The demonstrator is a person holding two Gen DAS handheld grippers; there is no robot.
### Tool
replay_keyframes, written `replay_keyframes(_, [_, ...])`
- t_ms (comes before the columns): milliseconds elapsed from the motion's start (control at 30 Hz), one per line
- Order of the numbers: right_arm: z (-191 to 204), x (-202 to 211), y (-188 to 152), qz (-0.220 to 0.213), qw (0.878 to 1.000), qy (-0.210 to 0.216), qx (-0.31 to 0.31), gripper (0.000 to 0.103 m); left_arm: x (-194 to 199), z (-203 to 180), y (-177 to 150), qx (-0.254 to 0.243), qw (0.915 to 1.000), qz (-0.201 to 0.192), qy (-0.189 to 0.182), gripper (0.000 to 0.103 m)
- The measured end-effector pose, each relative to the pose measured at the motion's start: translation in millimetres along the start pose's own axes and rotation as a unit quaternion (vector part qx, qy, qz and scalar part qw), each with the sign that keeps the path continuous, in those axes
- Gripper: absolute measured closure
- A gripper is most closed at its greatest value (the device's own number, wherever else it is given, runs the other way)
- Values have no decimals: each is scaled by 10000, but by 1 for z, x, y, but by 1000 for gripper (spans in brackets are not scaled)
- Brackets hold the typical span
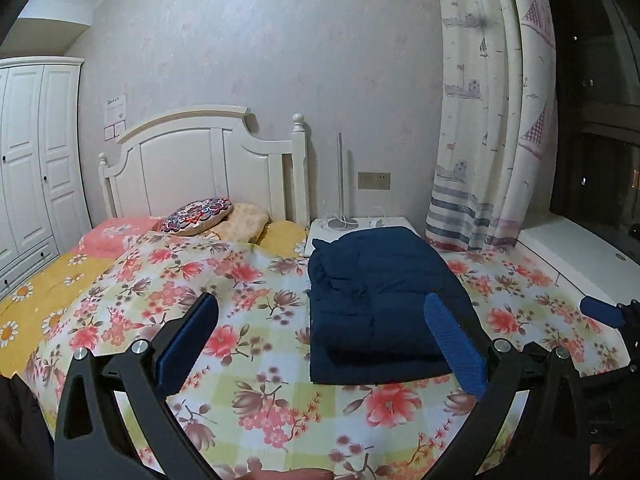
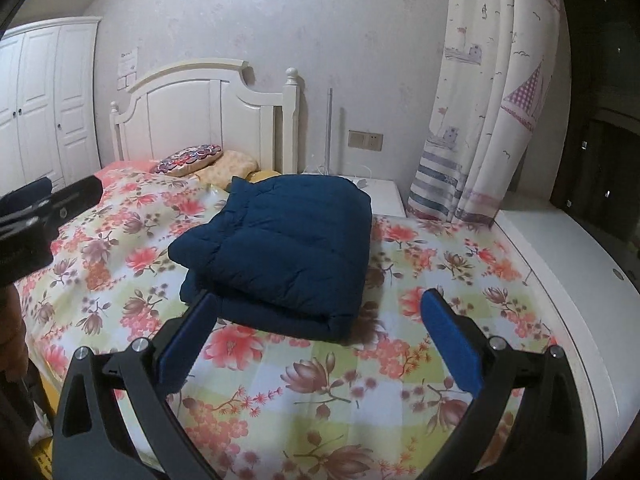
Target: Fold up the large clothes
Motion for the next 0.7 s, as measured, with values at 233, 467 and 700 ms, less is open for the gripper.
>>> replay_keyframes(233, [3, -1, -1, 7, 10000, -30, 6, 3, -4, -4, -10, -64, 9999, 108, -18, 4])
replay_keyframes(467, [3, 1, 3, -53, 10000, -56, -17, 3, -4, -8, -14, -90, 9999, 140, -33, 4])
replay_keyframes(700, [1, 3, 5, -84, 9999, -59, -39, 3, -4, -8, -15, -97, 9998, 143, -54, 4])
Point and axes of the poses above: each gripper's, at about its wrist camera, not at the fingertips, and x roughly against the way its jaws point, z to its left, y to its top, the point moved 7 cm from there along -x, roughly the way its jaws point, and after that the axes turned 10 degrees about -z, right-handed, at the moved point
